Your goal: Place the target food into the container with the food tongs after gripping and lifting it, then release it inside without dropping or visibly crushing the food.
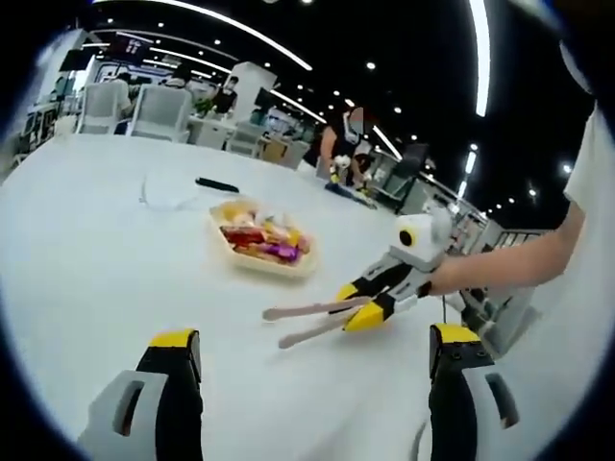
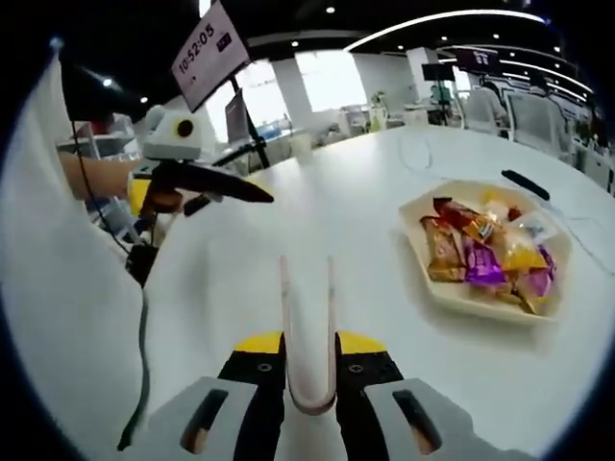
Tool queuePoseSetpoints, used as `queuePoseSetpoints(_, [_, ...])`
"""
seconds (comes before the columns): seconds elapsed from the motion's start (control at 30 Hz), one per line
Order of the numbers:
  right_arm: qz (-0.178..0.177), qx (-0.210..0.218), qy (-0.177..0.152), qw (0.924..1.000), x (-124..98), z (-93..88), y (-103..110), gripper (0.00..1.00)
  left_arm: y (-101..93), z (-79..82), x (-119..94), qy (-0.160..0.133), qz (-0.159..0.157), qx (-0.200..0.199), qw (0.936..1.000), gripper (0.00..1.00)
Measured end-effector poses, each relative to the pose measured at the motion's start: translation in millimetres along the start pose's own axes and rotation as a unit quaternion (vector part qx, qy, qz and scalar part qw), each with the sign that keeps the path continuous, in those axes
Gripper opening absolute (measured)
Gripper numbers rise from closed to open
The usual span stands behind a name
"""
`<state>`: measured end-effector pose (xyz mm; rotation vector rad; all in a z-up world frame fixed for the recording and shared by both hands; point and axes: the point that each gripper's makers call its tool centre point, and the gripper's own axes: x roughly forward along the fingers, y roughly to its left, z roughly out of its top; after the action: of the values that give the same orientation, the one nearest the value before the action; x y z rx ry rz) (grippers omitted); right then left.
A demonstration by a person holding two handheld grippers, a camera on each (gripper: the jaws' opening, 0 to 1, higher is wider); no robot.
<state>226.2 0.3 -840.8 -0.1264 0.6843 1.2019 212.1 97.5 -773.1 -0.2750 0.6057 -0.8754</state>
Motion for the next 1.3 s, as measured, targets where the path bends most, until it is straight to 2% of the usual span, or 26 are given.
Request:
queuePoseSetpoints(0.23, [0.004,-0.007,0.011,0.9999,4,-5.3,-5,0.19,2.7,0.5,0,-0.007,0.007,-0.003,0.9999,0.99])
queuePoseSetpoints(0.43, [0.003,-0.028,0.041,0.9988,7,-18.0,-7,0.19,5.0,-4.4,2,-0.004,0.01,-0.007,0.9999,0.99])
queuePoseSetpoints(0.5, [0.001,-0.027,0.038,0.9989,7,-15.6,-9,0.19,5.4,-5.4,3,-0.004,0.012,-0.008,0.9999,0.99])
queuePoseSetpoints(0.57, [-0.004,-0.05,0.046,0.9977,8,-15.8,-9,0.19,6.3,-6.6,3,-0.006,0.013,-0.01,0.9998,0.99])
queuePoseSetpoints(0.7, [-0.013,-0.048,0.054,0.9973,7,-14.5,-14,0.21,6.4,-6.2,2,-0.012,0.017,-0.013,0.9997,0.99])
queuePoseSetpoints(0.8, [-0.032,-0.052,0.064,0.9961,4,-13.8,-23,0.23,6.2,-6.9,0,-0.016,0.018,-0.015,0.9996,0.99])
queuePoseSetpoints(0.97, [-0.059,-0.033,0.051,0.9964,-4,-10.1,-31,0.27,5.7,-7.2,-3,-0.023,0.02,-0.015,0.9994,0.99])
queuePoseSetpoints(1.23, [-0.085,-0.016,0.029,0.9958,-18,-3.1,-24,0.29,2.5,-4.0,-6,-0.03,0.018,-0.008,0.9993,0.99])
queuePoseSetpoints(1.3, [-0.097,-0.007,0.014,0.9952,-22,1.4,-23,0.3,1.2,-3.5,-7,-0.033,0.018,-0.006,0.9993,0.99])
